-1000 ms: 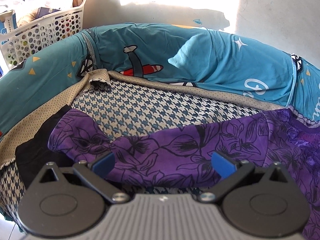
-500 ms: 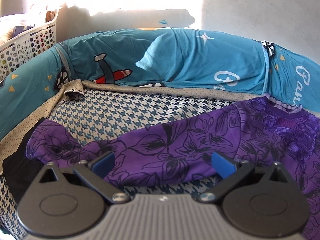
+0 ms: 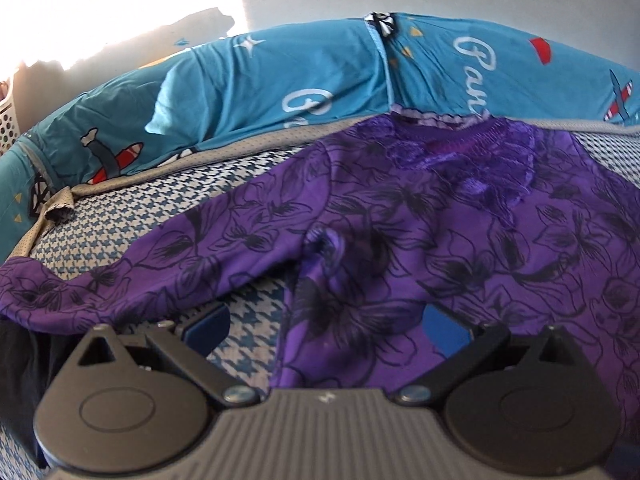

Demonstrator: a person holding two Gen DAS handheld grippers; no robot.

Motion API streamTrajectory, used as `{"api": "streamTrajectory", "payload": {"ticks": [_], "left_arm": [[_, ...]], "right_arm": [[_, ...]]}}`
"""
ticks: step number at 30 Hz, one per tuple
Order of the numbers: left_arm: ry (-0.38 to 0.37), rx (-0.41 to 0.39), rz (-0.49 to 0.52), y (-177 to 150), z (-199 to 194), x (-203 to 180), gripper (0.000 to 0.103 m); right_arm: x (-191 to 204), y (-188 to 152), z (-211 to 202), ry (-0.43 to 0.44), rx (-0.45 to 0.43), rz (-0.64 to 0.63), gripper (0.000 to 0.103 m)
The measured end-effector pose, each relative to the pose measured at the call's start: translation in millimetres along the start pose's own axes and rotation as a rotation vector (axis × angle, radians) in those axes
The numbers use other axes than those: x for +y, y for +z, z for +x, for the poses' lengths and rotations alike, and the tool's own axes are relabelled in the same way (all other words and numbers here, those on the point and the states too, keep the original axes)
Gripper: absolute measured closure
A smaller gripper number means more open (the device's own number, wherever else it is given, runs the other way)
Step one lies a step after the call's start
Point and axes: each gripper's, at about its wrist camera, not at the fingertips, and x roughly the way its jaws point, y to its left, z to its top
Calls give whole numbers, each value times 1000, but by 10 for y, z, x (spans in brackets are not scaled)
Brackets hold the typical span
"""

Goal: Fold clothes

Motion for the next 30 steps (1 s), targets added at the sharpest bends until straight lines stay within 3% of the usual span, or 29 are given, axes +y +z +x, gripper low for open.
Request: {"api": "streamTrajectory", "payload": {"ticks": [6, 11, 18, 23, 30], "left_arm": [[-39, 42, 84, -214, 27, -392, 0], [-52, 96, 108, -390, 112, -607, 0], [-77, 126, -38, -486, 162, -473, 0], [-59, 105, -28, -541, 141, -488, 0], [-48, 93, -24, -548, 133, -507, 0]], "right_arm": [[-586, -203, -176, -127, 15, 88, 62], [-726, -299, -252, -105, 21, 90, 62], [-858, -239, -270, -57, 34, 115, 61], [-1080, -12, -362, -74, -4, 109, 61], [-1674, 571, -304, -89, -49, 135, 60]]}}
